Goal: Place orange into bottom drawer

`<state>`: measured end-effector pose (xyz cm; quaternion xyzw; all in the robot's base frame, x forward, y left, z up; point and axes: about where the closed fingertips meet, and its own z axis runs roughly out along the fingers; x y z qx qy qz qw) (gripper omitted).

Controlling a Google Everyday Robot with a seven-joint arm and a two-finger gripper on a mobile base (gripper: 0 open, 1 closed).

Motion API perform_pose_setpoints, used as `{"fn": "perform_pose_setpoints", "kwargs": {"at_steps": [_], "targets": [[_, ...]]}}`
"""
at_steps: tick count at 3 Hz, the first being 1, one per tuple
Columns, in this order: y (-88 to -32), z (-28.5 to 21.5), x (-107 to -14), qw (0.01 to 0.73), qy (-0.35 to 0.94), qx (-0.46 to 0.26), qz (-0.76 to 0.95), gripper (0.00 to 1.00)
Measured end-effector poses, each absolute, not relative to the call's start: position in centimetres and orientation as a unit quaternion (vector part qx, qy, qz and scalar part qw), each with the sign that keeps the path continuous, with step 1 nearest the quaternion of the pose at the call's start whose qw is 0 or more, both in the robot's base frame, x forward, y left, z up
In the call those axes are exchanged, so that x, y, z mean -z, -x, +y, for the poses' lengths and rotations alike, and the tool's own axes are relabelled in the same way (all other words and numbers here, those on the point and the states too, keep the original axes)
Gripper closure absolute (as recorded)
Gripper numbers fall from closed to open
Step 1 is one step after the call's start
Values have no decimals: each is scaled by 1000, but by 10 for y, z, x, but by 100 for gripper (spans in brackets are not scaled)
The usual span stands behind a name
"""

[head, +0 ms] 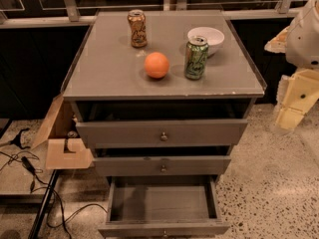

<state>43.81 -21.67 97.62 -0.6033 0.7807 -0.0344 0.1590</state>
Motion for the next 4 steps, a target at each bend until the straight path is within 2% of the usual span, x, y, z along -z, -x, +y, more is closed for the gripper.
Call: {"fn": "perform_pose_setpoints", "kwargs": {"at_steps": [1, 2, 4], "targets": [[-438, -217, -976, 159, 603, 34, 781, 0], [-438, -217, -976, 159, 603, 34, 781, 16], [-460, -196, -964, 217, 586, 23, 781, 63]]}}
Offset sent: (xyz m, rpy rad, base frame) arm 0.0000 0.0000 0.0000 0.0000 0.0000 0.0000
